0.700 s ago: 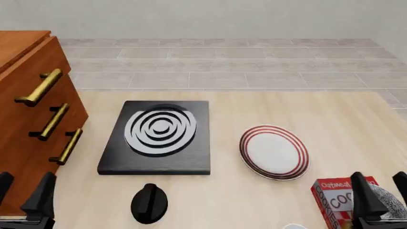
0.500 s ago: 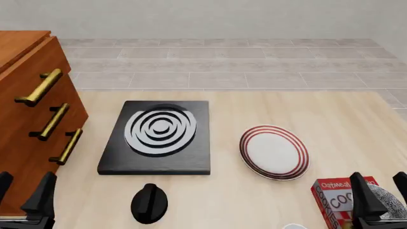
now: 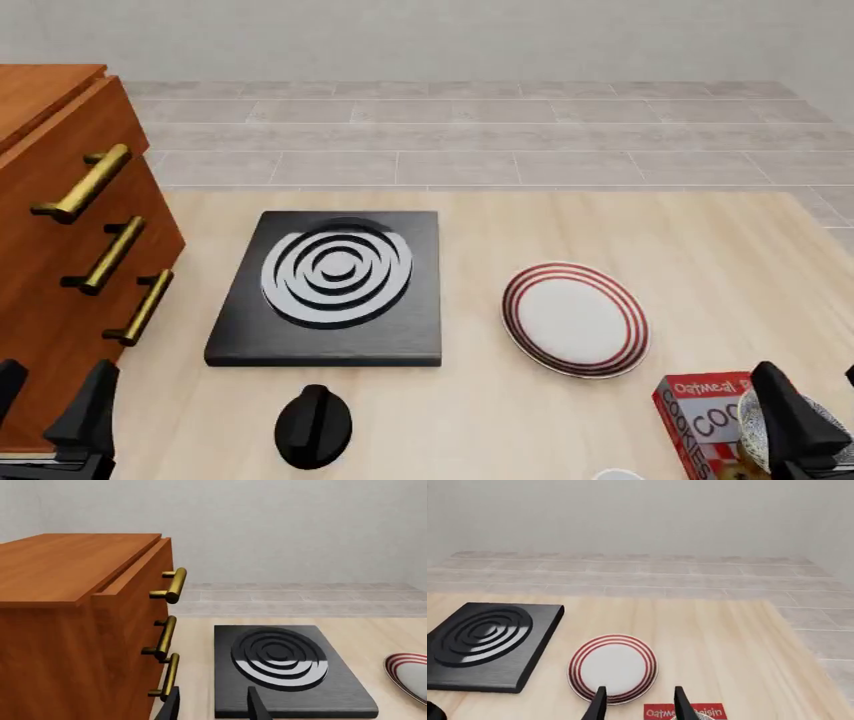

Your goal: Pick the akita bowl on the cookies box and place it on the plate.

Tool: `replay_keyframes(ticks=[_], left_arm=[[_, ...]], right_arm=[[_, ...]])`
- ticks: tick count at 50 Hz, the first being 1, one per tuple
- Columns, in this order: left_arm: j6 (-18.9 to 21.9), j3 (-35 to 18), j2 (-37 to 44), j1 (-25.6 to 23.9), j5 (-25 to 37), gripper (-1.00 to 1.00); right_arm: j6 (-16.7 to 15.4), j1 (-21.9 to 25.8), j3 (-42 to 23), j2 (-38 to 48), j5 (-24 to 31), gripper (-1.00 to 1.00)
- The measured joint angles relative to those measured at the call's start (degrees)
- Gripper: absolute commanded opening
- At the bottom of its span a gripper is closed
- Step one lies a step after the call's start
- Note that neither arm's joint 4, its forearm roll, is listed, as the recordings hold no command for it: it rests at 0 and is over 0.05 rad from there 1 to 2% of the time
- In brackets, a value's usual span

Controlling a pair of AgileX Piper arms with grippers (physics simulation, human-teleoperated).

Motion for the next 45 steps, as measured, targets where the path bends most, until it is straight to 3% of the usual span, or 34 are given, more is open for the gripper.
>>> replay_keyframes(ticks=[20, 45], left_arm=[[0.00, 0.00, 0.01, 0.00, 0.00, 1.00], [0.00, 0.00, 0.01, 0.00, 0.00, 1.00]], right_arm=[[-0.21, 1.70, -10.62, -0.01, 19.79, 1.00], [-2.43, 0.33, -17.57, -0.01, 35.15, 1.00]])
